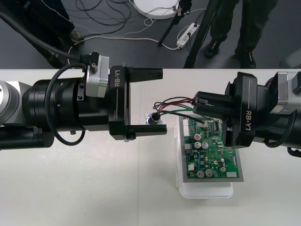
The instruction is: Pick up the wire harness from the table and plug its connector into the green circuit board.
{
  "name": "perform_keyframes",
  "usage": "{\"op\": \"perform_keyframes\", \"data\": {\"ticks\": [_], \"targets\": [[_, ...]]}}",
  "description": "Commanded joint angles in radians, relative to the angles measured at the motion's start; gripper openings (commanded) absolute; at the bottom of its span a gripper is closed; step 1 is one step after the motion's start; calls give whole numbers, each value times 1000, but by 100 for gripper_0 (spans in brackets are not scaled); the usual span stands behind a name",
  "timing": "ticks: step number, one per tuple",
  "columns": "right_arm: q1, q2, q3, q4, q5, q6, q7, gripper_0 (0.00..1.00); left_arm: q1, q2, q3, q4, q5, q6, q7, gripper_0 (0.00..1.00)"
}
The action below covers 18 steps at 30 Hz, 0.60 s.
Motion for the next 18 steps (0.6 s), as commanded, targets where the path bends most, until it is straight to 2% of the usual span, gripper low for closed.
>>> {"op": "perform_keyframes", "data": {"ticks": [1,18], "targets": [[-19,-20,16,-77,47,38,-94,0,-54,-17,-43,-5,13,54,-80,100],[-44,-16,17,-88,83,60,-143,0,-82,-17,-66,-5,13,57,-82,100]]}}
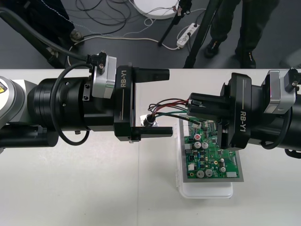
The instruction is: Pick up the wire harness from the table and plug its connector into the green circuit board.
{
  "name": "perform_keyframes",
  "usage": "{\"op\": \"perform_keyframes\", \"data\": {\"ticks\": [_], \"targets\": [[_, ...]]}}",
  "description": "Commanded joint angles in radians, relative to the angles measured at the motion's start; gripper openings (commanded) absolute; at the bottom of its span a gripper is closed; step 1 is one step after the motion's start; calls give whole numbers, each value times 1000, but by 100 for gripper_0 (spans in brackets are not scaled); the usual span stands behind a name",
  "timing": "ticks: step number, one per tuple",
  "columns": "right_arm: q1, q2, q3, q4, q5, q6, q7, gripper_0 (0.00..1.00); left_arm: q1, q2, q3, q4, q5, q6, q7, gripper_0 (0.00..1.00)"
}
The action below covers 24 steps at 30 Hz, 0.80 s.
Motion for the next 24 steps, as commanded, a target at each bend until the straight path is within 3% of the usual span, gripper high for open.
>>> {"op": "perform_keyframes", "data": {"ticks": [1,24], "targets": [[-40,-15,12,-34,10,12,-39,0,-49,-16,-34,-5,13,45,-81,100],[-63,11,15,-36,88,21,-114,0,-74,-27,-60,0,9,49,-68,100]]}}
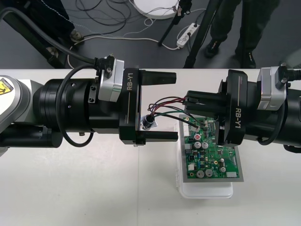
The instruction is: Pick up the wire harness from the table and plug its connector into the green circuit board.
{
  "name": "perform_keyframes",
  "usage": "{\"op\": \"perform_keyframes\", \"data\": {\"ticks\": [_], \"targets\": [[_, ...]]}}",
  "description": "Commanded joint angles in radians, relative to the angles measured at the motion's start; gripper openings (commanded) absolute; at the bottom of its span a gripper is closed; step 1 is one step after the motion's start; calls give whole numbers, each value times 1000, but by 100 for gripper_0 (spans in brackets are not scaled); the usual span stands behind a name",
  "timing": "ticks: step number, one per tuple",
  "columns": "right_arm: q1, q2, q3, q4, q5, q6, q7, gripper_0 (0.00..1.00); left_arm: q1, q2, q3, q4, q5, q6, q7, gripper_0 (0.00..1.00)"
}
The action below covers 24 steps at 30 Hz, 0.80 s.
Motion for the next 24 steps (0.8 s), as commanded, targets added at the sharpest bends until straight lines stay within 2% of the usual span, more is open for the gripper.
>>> {"op": "perform_keyframes", "data": {"ticks": [1,24], "targets": [[-32,12,15,-35,5,6,-52,0,-47,-22,-28,1,10,49,-66,100],[-46,23,35,-44,17,6,-68,0,-46,-22,-51,1,6,52,-43,100]]}}
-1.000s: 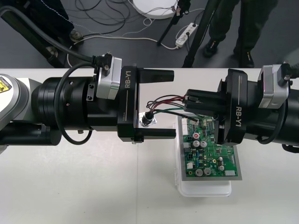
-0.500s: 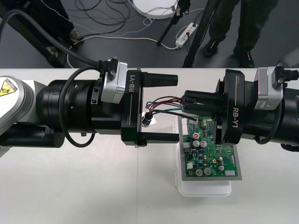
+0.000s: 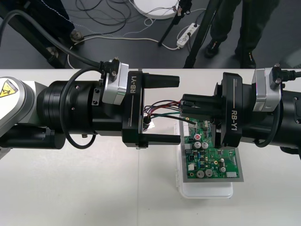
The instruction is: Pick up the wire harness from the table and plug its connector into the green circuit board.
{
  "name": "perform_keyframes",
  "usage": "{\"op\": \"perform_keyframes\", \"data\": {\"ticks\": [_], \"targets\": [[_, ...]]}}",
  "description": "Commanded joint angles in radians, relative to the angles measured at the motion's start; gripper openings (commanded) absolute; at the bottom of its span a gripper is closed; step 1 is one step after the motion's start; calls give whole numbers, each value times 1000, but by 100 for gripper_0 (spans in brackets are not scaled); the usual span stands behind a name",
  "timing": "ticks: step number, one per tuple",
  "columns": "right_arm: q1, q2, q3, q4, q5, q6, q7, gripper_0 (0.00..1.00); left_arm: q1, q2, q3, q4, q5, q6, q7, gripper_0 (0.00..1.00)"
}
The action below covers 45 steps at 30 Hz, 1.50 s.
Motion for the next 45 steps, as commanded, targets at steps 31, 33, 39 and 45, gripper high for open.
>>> {"op": "perform_keyframes", "data": {"ticks": [31,33,39,45], "targets": [[-29,-8,10,-35,-4,17,-27,0,-38,-22,-25,-4,20,66,-49,0],[-27,-8,8,-35,-4,20,-27,0,-38,-22,-25,-2,21,66,-52,0],[-27,-11,8,-35,-9,24,-27,0,-36,-22,-25,-4,24,68,-60,0],[-23,-17,7,-15,-21,17,-22,0,-34,-22,-25,-2,29,68,-66,0]]}}
